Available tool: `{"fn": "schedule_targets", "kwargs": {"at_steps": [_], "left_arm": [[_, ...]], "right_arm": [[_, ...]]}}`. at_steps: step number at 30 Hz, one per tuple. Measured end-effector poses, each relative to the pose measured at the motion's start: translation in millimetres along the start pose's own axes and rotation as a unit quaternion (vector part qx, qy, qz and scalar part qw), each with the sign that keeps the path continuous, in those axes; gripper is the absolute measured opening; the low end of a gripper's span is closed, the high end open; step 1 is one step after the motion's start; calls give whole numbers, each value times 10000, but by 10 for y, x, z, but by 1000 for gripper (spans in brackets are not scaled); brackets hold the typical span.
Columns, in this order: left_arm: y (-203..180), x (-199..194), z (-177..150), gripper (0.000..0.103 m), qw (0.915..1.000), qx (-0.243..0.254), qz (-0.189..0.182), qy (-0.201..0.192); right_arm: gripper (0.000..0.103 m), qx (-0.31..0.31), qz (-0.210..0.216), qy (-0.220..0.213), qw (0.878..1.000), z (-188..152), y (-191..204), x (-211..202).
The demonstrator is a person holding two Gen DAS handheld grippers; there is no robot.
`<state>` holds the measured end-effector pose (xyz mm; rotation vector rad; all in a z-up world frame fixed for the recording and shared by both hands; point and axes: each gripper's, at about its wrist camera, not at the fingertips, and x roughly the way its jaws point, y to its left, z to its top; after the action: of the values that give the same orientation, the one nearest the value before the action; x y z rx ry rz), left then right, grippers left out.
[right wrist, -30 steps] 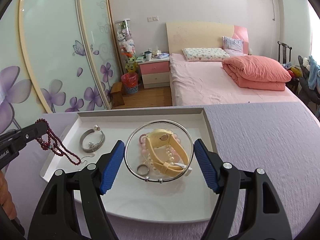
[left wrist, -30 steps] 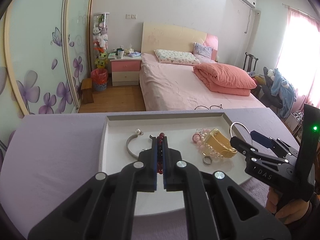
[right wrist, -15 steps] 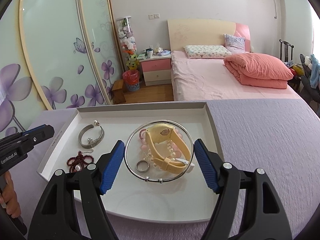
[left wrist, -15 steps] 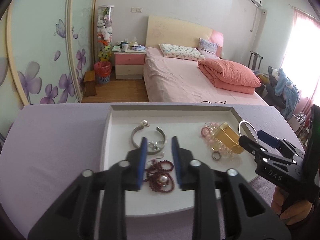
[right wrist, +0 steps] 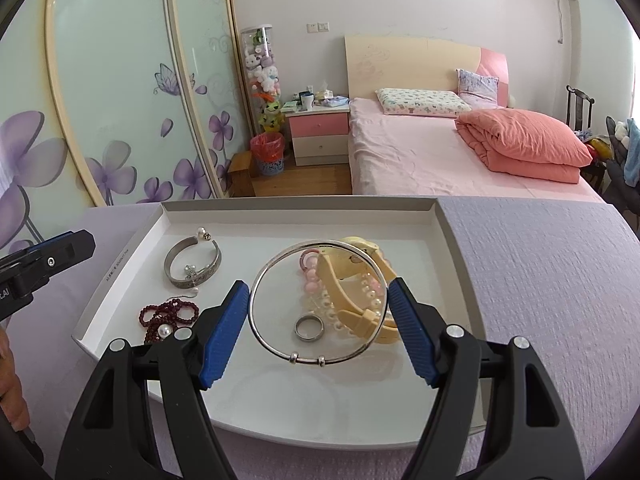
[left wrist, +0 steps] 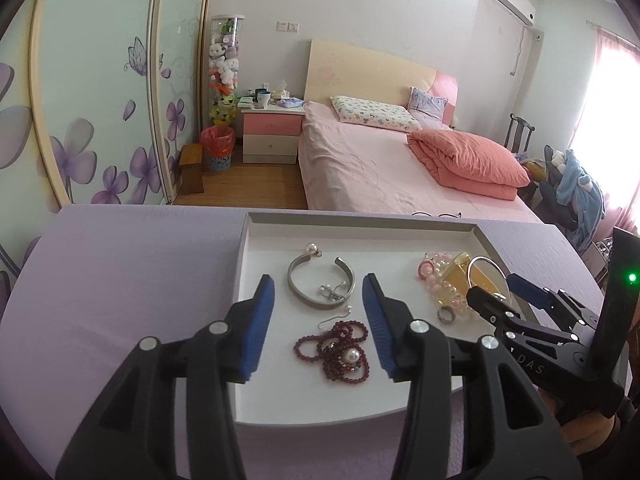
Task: Organize jewelry
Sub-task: 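Carry the silver bangle and red bead bracelet into the tray and release them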
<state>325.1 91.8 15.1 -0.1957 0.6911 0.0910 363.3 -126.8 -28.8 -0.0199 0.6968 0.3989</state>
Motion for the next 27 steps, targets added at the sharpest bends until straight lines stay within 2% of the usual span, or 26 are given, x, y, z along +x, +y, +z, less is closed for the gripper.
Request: {"fn": "schedule_targets", "kwargs": {"at_steps": [13,16,21,27], "left_arm": [[25,58,-60,52,10000,-44,-20,66],[26,81,-77,54,10000,-46,-13,83],[35,94,-99,55,9999,-80,-15,104],[40,94,-108,61,9999,-83,-6,111]], "right_arm": [[74,-53,-65,84,9999,-15,42,133],[85,-74,-32,43,10000,-21,50,113],[87,-124,-34,9,9999,-29,63,74],[94,-94,-62,-10,9999,-42,48,52]]}}
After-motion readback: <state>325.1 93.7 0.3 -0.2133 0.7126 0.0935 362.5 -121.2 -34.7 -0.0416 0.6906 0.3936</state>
